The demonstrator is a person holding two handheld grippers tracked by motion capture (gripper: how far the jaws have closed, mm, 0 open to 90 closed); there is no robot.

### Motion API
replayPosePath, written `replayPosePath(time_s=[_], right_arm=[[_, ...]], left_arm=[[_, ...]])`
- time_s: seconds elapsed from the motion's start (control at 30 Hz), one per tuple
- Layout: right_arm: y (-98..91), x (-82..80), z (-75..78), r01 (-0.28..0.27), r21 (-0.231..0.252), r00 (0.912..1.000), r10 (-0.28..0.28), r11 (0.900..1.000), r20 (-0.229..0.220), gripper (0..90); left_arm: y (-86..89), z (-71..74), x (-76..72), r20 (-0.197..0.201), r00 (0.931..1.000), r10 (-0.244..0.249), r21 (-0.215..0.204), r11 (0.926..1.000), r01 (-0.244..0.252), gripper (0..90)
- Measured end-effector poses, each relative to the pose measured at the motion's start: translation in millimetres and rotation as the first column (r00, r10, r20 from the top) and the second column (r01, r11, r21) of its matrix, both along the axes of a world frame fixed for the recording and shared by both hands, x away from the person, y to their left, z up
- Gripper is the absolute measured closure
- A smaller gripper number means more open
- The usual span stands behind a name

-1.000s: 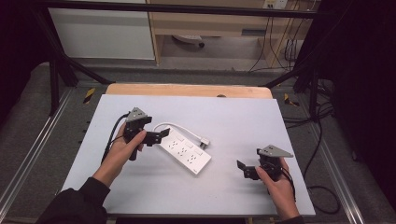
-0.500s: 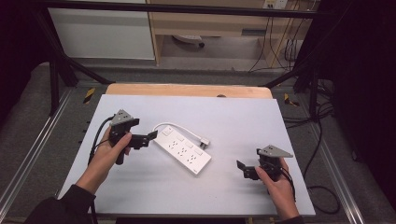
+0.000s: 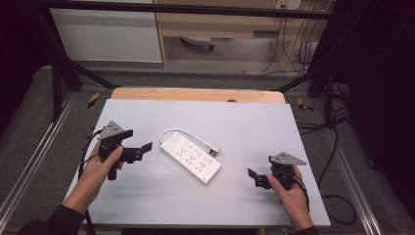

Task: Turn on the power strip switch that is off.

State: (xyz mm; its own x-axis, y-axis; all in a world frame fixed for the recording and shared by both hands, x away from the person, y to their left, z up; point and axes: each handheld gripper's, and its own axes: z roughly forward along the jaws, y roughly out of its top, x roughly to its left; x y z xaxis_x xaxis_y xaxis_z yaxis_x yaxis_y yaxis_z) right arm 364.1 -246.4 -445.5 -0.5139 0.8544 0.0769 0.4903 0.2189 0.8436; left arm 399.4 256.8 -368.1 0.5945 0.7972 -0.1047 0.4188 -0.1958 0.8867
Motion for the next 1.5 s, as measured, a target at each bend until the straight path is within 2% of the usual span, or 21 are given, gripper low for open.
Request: replayPosePath(time_s=[0.67,1.17,1.5], right_arm=[[-0.1,0.1,-0.3,0.002,-0.001,1.0,-0.002,1.0,0.0,2.6],[0.3,0.1,-0.5,0.003,-0.001,1.0,-0.003,1.0,-0.001,2.7],[0.5,0.2,-0.6,0.003,-0.003,1.0,-0.003,1.0,-0.003,2.6]], left_arm=[[22.7,-15.7,-24.4,-0.012,0.9999,0.011,-0.003,0.9999,-0.011,7.4],[32.5,-26.6,-41.4,-0.024,0.9997,0.009,0.003,1.0,-0.009,7.4],[35.7,-42.0,-55.8,-0.043,0.9991,0.007,0.015,0.9999,-0.006,7.4]])
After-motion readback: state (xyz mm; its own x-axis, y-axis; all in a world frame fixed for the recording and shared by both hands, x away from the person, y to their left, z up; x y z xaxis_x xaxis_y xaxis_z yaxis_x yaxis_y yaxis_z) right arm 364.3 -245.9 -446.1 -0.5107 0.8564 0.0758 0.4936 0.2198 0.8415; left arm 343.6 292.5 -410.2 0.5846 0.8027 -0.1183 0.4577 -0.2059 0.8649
